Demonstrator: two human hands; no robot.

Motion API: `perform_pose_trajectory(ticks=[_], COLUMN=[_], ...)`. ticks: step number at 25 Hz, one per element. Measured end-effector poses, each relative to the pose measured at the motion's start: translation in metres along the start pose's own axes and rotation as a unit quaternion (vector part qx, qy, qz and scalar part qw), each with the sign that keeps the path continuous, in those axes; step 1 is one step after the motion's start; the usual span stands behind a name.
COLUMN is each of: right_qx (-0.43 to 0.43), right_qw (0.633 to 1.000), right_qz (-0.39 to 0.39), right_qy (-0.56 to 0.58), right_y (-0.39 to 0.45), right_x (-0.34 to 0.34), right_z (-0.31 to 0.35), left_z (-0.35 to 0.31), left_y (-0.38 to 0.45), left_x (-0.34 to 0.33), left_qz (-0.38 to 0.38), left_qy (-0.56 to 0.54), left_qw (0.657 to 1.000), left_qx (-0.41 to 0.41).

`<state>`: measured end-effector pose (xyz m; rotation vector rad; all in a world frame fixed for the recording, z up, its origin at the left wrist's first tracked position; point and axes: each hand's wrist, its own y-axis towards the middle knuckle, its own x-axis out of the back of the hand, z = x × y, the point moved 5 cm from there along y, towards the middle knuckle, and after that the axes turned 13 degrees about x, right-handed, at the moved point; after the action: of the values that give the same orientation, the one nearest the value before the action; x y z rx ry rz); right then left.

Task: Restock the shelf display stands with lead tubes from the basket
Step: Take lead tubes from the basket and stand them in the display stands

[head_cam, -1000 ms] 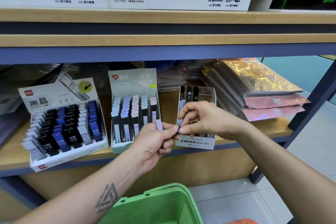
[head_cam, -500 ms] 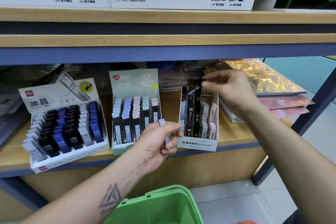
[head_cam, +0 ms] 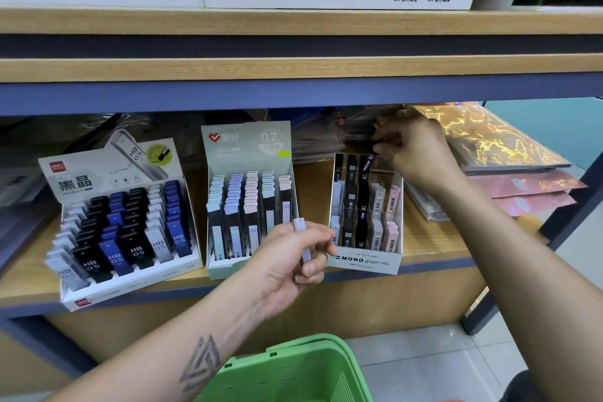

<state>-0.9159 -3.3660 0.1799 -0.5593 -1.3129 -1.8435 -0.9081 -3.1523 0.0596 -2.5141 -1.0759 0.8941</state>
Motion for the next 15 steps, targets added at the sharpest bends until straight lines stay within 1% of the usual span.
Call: perform_pose_trajectory(ticks=[6,11,12,15], right_qx=[0.003,-0.012,-0.006,0.037], right_qw=[1.000,0.994,0.994,0.999], right_qz=[-0.019,-0.041,-0.038,-0.017], right_qy=[0.012,0.103,0.099,0.035], right_y=[0.000,0.011,0.012,0.017], right_x=[-0.003,-0.006,-0.011,-0.023], right_z=[-0.004,0.000,0.002,0.009], left_z=[0.002,0.002,0.002,0.002], left_y=[0.000,0.000,0.000,0.000], left_x=[0.002,0.003,0.004,0.006], left_qz=[0.004,0.011,0.012,0.017], left_qy=[0.008,0.019,0.022,0.029], left_qw=[1.000,1.000,1.000,0.999], left_qx=[0.000,0.004,0.006,0.008])
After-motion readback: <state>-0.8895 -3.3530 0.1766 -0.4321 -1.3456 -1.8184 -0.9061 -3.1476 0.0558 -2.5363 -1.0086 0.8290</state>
